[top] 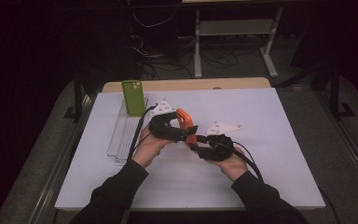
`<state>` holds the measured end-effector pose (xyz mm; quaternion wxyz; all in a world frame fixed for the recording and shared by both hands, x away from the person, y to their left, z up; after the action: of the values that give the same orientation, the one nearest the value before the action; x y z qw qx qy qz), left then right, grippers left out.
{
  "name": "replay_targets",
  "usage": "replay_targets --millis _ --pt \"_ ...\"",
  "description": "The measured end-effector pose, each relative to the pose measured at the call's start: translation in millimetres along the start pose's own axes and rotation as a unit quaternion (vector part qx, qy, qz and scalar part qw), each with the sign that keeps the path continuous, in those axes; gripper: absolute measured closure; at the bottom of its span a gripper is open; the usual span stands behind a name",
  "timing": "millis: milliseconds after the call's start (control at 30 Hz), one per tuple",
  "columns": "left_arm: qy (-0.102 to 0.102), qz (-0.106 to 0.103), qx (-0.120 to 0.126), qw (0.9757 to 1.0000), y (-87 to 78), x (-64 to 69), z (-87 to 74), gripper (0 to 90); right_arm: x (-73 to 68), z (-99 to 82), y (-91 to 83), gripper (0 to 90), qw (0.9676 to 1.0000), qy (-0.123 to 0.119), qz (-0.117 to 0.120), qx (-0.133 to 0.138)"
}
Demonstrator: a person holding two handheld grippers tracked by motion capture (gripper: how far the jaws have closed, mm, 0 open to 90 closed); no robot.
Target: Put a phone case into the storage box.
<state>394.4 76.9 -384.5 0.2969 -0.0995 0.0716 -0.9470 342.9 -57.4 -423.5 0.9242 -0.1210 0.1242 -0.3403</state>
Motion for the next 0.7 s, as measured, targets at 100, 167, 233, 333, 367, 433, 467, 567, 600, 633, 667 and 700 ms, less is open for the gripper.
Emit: replay_targets --millis 100,167,233,333,367,433,467,567,600,633,667,700 --pt "0.005 0.0 -0.002 1.0 -0.2 -2.2 1.7 12.9 4.2 -3.1 -4.4 37.6 0.9999 0.009 0.002 -0.008" --pt "0.01 0.002 -0.003 0.9999 -1.5 -4.7 3.8 12.9 6.8 -6.2 -8.6 31.6 0.9997 0.009 0.0 -0.021" --pt "0.009 0.002 -0.005 0.9999 -2.6 -7.4 5.8 12.9 11.3 -8.7 -13.0 25.7 0.9998 -0.001 -0.01 -0.019" --pt "0.006 0.004 -0.009 0.9999 -4.0 -12.6 9.9 12.9 19.1 -12.6 -18.5 16.3 0.9993 -0.01 -0.024 -0.028" --pt "0.009 0.005 -0.008 0.9999 -4.5 -15.1 12.1 12.9 21.5 -14.1 -19.9 13.3 0.999 -0.012 -0.029 -0.031" --pt "0.012 0.008 -0.011 0.9998 -6.2 -18.3 16.2 12.9 26.4 -16.4 -24.1 11.8 0.9984 -0.02 -0.041 -0.034" --pt "0.015 0.009 -0.012 0.9998 -7.0 -19.6 18.0 12.9 29.5 -17.9 -27.1 8.8 0.9983 -0.02 -0.042 -0.034" --pt "0.019 0.015 -0.01 0.9997 -10.8 -25.5 25.4 12.9 36.1 -21.8 -33.0 1.6 0.9982 -0.015 -0.041 -0.041" --pt "0.021 0.016 -0.012 0.9996 -12.2 -27.3 27.1 12.9 38.6 -23.9 -35.8 0.9 0.9981 -0.019 -0.04 -0.044" --pt "0.019 0.018 -0.007 0.9996 -13.3 -29.2 29.6 12.9 40.0 -25.1 -37.6 0.1 0.9978 -0.021 -0.04 -0.047" --pt "0.019 0.022 -0.008 0.9996 -15.0 -31.9 31.8 12.9 42.0 -26.5 -39.7 0.0 0.9977 -0.024 -0.04 -0.049" --pt "0.016 0.028 -0.001 0.9995 -16.7 -35.3 34.9 12.9 43.7 -27.6 -42.1 0.0 0.9977 -0.025 -0.04 -0.05"
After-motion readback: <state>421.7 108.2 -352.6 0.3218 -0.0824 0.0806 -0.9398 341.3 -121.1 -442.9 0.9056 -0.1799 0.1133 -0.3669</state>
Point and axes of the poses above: each handheld gripper's, and its own axes: y roughly forward along the jaws, z roughly out of its top, x roughly to its right, the point moved 5 cm from there along y, roughly forward along the jaws, and after that the axes turned 13 degrees about x, right-handed, at the moved point
